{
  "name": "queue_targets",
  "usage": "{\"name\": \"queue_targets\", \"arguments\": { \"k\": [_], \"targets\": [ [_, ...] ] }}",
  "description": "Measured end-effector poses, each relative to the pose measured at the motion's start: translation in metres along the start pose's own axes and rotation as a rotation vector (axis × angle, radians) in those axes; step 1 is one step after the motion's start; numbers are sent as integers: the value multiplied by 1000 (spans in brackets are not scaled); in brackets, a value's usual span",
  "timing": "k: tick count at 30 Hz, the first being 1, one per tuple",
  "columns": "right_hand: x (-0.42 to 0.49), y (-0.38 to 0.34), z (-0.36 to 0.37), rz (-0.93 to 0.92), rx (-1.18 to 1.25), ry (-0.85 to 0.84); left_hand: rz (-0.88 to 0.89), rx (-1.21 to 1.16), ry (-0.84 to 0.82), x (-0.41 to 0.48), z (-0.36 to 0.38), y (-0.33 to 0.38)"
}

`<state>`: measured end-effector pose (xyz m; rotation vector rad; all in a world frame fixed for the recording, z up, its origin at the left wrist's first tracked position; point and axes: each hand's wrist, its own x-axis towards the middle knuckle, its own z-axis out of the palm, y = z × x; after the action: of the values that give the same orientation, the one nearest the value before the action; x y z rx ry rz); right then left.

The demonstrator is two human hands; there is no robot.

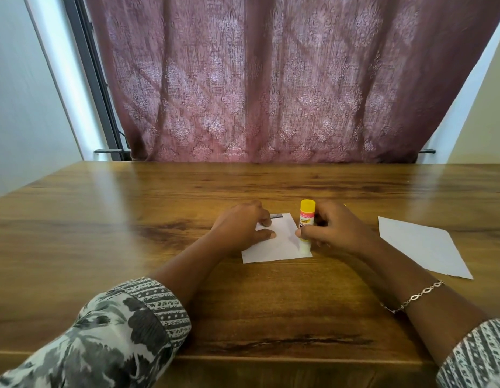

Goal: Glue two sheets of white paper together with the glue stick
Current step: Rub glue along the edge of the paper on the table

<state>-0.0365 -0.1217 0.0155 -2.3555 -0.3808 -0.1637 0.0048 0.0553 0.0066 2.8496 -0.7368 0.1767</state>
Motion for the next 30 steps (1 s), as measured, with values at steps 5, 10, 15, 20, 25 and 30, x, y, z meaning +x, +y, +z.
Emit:
{"name": "queue_targets", "arguments": {
  "k": [5,10,15,20,25,30],
  "targets": [
    [-2,0,-1,10,33,-12,13,21,-20,-2,-2,1],
    [-1,2,-9,5,127,61,44,184,-49,-3,-6,1],
    [0,3,-10,6,186,133,12,281,-40,-6,-9,-4],
    [2,5,-9,25,185,162,-23,413,-18,-6,-7,-4],
    [4,8,-10,68,147,193,-44,493,47,-4,-3,-4],
    [6,11,-9,105,159,225,-51,459,129,-5,-2,-1]
  ]
}}
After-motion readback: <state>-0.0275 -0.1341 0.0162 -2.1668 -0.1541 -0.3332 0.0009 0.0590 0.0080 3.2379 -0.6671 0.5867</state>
